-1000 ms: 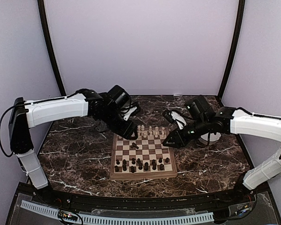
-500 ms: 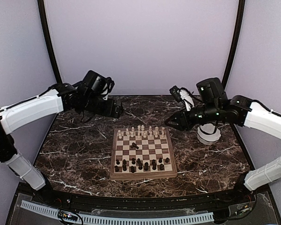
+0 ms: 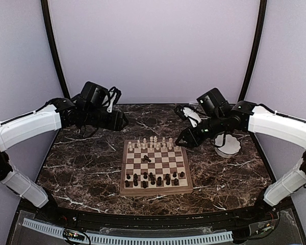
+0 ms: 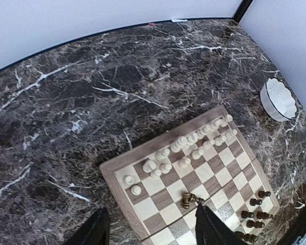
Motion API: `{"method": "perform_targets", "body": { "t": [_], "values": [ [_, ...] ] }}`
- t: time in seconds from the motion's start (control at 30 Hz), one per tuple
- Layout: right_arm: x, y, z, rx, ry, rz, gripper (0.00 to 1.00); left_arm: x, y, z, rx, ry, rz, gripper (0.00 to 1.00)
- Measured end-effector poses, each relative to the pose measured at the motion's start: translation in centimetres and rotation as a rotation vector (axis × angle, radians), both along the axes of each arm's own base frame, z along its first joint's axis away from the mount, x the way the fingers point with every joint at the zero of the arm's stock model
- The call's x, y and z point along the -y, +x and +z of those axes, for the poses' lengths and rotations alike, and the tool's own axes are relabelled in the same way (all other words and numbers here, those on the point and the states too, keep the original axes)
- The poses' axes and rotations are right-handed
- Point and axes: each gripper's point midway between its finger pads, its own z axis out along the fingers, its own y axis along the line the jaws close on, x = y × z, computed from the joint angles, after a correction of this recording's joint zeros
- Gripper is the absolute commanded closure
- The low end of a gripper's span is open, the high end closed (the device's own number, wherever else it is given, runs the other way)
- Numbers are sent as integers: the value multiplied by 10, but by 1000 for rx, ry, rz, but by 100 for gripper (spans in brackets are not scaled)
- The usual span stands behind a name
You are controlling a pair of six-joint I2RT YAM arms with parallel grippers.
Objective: Set up the chess pieces on the board
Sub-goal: Pick up the chess pile from the chessboard.
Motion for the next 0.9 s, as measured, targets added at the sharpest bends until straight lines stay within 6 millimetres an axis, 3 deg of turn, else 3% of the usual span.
{"method": "perform_targets", "body": {
  "t": [0.2,0.43,0.6,0.9],
  "values": [
    [-18,-21,-13,-29,-28,105,57,12,-30,-29,-153,-76,-81,46],
    [-52,-49,-51,-106,-104,242,58,24,-57,-58,-304,-108,-167,56],
    [-58,-53,-54,-120,-106,259,58,36,-59,-73,-350,-69,-205,59],
    [-51,-54,-50,-113,-95,239,58,83,-46,-102,-382,78,-265,60]
  ]
}}
